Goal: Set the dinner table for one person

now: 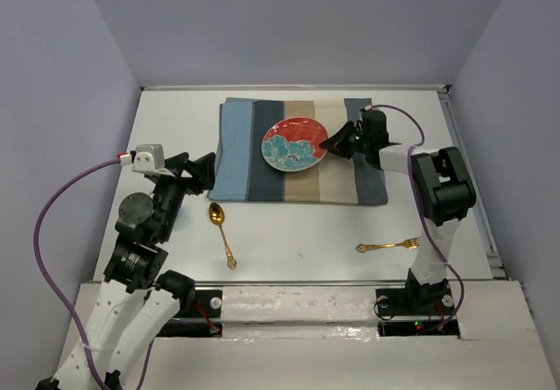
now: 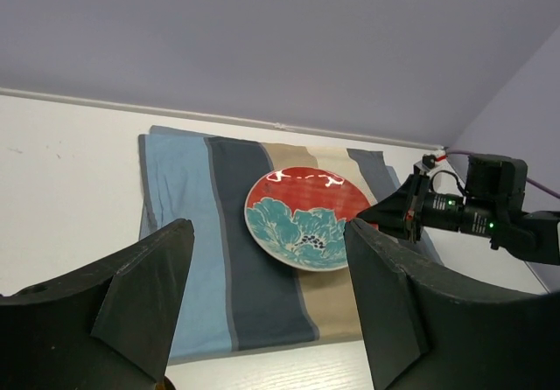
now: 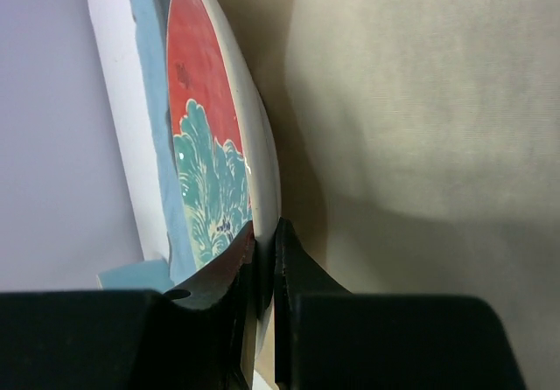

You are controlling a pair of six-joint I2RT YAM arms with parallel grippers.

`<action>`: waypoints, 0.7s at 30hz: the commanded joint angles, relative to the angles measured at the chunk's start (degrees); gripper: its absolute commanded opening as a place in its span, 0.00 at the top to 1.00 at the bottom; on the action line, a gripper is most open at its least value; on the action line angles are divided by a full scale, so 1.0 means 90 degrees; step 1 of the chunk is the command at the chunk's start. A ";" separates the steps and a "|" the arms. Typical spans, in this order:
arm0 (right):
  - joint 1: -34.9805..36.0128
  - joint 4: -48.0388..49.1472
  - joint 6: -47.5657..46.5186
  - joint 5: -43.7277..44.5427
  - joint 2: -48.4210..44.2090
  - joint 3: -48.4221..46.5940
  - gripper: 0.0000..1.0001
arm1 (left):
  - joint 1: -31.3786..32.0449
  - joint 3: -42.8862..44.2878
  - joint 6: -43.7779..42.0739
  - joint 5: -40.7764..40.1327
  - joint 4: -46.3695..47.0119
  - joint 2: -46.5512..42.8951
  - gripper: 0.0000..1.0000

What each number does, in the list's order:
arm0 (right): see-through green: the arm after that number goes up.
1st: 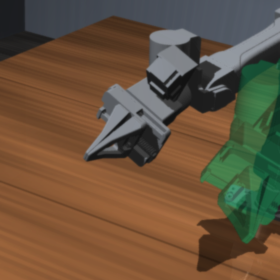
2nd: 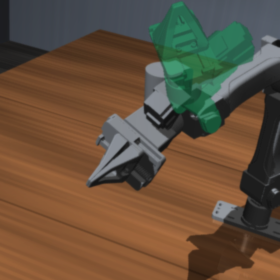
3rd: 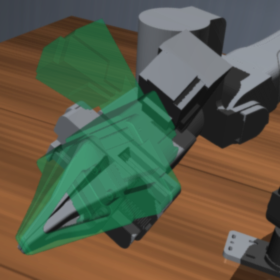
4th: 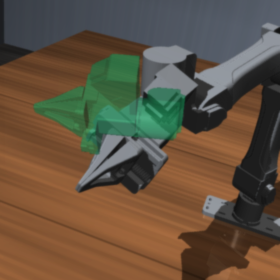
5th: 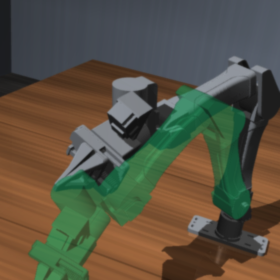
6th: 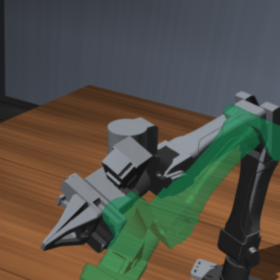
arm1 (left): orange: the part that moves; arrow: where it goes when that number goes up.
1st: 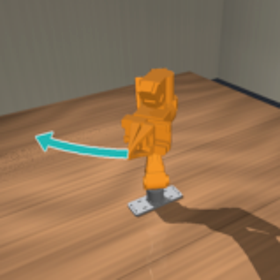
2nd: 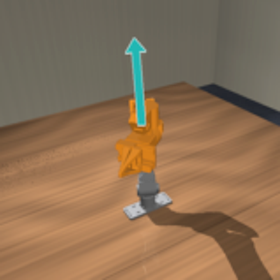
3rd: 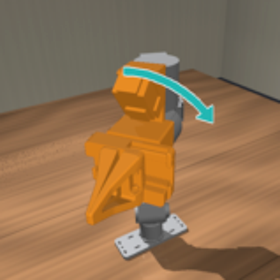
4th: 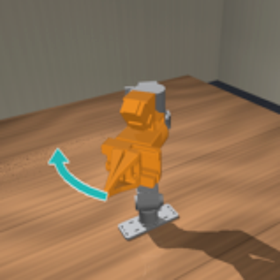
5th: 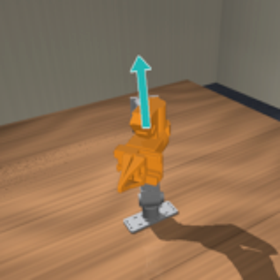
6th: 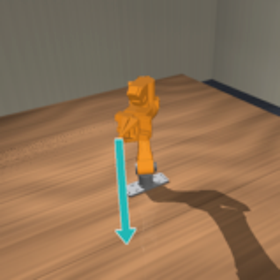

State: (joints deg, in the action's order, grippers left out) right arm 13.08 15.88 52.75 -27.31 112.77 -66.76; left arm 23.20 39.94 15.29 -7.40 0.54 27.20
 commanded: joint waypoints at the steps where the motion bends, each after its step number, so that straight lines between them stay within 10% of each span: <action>1: -0.0037 0.1410 0.0379 -0.0540 0.0028 -0.0189 0.98 | 0.0029 0.0005 -0.0126 0.0012 0.0273 0.0044 0.19; 9: -0.0037 -0.0015 -0.0616 0.0095 -0.0283 -0.0160 0.41 | 0.0030 0.0015 -0.0126 0.0021 0.0273 0.0073 0.19; 21: -0.0984 -0.1490 -0.2032 0.1343 -0.0841 -0.1076 0.60 | 0.0030 0.0015 -0.0136 0.0002 0.0253 0.0015 0.19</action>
State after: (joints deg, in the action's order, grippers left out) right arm 7.66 4.60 39.79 -21.12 106.52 -70.89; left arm 23.20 39.94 15.29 -7.40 0.56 27.59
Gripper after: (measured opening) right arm 0.424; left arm 0.808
